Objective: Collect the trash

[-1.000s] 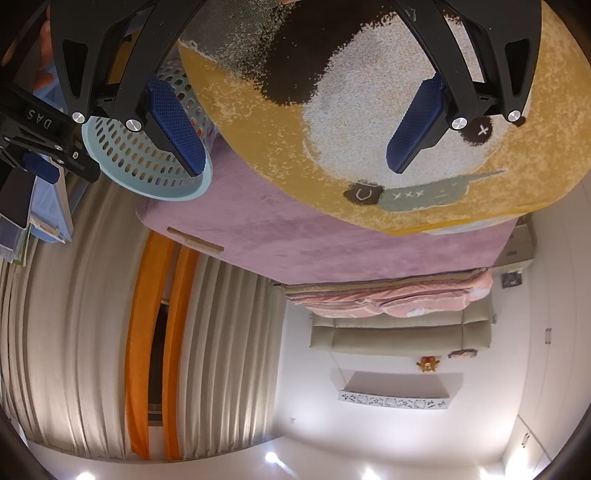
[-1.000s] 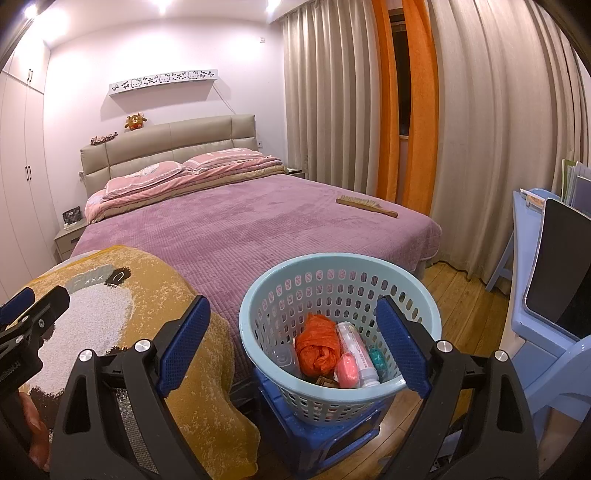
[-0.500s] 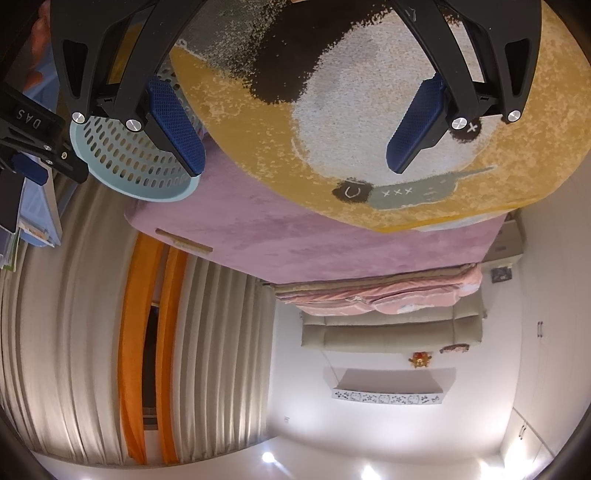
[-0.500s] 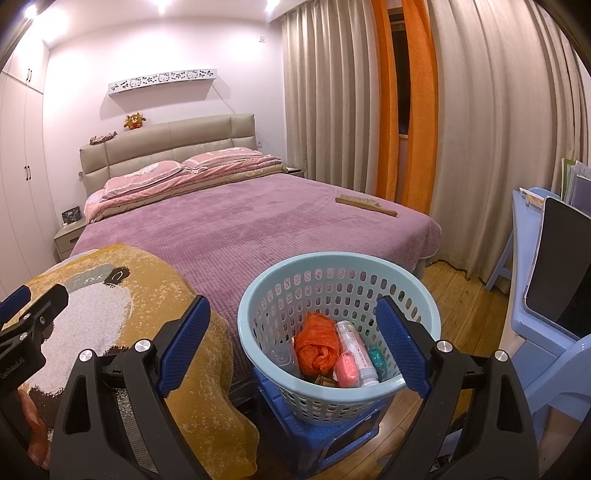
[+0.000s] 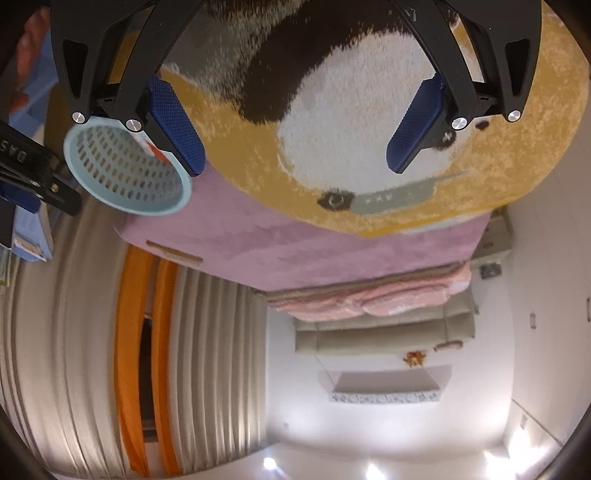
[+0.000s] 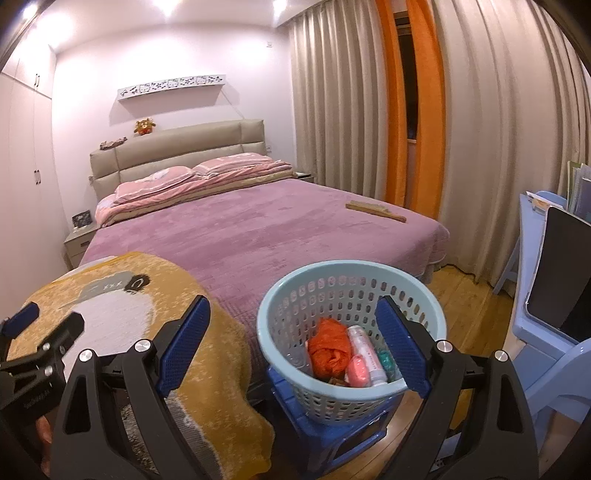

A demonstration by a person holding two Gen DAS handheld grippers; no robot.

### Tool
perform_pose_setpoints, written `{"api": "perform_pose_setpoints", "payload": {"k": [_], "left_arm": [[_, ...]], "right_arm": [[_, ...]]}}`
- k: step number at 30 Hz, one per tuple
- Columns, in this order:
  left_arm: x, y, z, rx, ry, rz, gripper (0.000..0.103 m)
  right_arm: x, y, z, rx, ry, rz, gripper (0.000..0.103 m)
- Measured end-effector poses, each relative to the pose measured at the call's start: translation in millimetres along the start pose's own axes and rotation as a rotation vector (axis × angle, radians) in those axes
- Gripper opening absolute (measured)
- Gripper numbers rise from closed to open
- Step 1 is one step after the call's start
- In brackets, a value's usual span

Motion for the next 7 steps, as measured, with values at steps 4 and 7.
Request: {"api": "perform_pose_setpoints", "payload": {"k": [4,7], "left_arm": [[-10,12,5,-0.018,0.031,-0.008,0.095],[-24,27,7,-0.013,0.065,-0.031,0.096]], "right_arm": [[-12,11,-1,0.014,0.016,-0.027,0.087],[-25,22,-2,0.026,0.035,-0.055,0.087]]}}
Point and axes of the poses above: each gripper's, at about its wrist camera, not at the fingertips, and y roughly against the way its jaws point, x to its right, z to its underside, the point moved 4 cm from there along -y, roughly the way its jaws point, and after that the axes turned 15 degrees about z, right-handed, at the moved point
